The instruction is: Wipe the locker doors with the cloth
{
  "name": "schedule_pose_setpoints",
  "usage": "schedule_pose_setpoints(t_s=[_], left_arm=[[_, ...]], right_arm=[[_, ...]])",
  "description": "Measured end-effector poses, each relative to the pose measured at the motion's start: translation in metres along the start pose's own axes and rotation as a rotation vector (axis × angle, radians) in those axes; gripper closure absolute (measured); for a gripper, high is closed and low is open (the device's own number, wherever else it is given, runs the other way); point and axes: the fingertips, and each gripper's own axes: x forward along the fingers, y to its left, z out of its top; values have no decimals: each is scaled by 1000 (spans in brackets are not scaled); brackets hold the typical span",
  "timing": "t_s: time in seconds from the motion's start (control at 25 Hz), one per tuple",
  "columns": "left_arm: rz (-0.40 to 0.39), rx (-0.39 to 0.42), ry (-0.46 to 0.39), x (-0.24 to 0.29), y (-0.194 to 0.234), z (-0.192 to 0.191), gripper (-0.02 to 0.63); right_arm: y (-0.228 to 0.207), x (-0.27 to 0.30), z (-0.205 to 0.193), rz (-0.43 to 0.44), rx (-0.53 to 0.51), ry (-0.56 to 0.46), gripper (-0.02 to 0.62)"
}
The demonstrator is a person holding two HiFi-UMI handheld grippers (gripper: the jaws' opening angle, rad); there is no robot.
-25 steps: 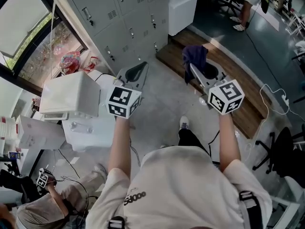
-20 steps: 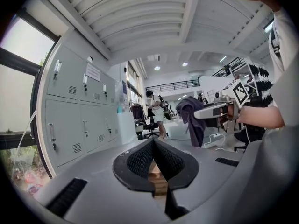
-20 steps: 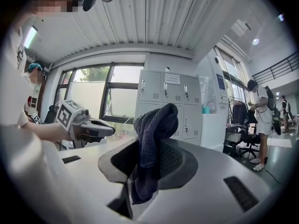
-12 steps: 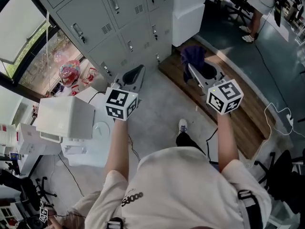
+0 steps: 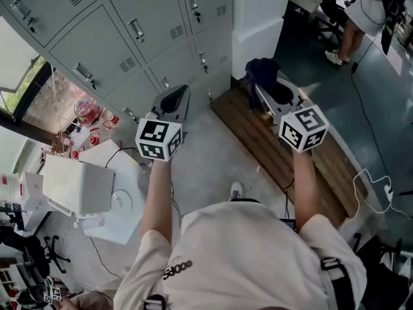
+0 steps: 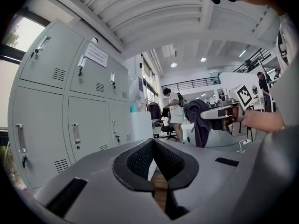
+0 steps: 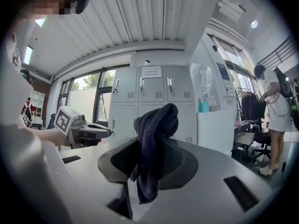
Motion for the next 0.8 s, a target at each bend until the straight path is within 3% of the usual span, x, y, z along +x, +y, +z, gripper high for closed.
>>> schedule_pose_setpoints(t_s=[0.32,0.8], left_arm=[[22,10,19,88,-2,6,588],[7,2,26,160,12,-1,588]], right_arm=[[-93,24,-3,-5,27,15,499],[-164,48,-29,-53,82,47,499]])
